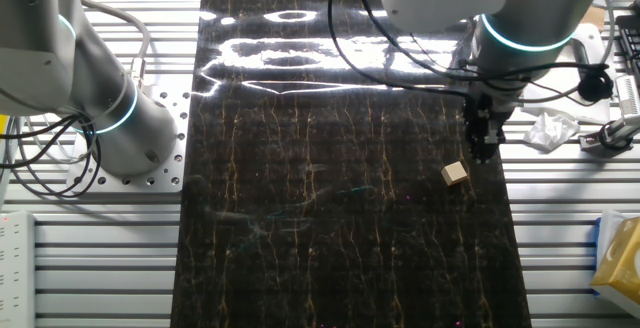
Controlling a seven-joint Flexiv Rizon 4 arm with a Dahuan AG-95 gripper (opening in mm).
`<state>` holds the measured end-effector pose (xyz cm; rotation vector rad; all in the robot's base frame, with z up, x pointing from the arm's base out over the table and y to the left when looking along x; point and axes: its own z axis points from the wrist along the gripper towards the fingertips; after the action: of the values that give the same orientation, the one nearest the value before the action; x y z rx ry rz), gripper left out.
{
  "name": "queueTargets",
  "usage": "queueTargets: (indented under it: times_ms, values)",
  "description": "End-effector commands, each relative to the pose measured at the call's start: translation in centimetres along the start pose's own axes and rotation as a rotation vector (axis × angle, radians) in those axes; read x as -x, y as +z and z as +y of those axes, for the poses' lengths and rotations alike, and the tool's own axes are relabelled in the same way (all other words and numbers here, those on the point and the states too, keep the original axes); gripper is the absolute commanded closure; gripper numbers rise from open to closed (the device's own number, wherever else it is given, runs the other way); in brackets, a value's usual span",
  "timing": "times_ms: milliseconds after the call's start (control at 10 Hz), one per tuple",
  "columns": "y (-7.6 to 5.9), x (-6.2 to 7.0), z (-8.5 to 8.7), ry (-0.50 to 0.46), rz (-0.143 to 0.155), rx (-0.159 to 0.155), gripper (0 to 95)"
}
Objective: Hold a small block with the gripper and sweep it from left to right on the table
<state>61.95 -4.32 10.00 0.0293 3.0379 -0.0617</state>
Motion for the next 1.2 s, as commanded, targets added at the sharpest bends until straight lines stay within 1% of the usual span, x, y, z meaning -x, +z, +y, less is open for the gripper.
queueTargets:
  times_ms: [100, 1100, 1200]
  values:
    - [0.0, 0.0, 0.0, -0.002, 0.0, 0.003, 38.0]
    - [0.7, 0.4, -0.8, -0.003, -0.002, 0.026, 38.0]
    - [0.9, 0.5, -1.1, -0.006, -0.002, 0.03, 38.0]
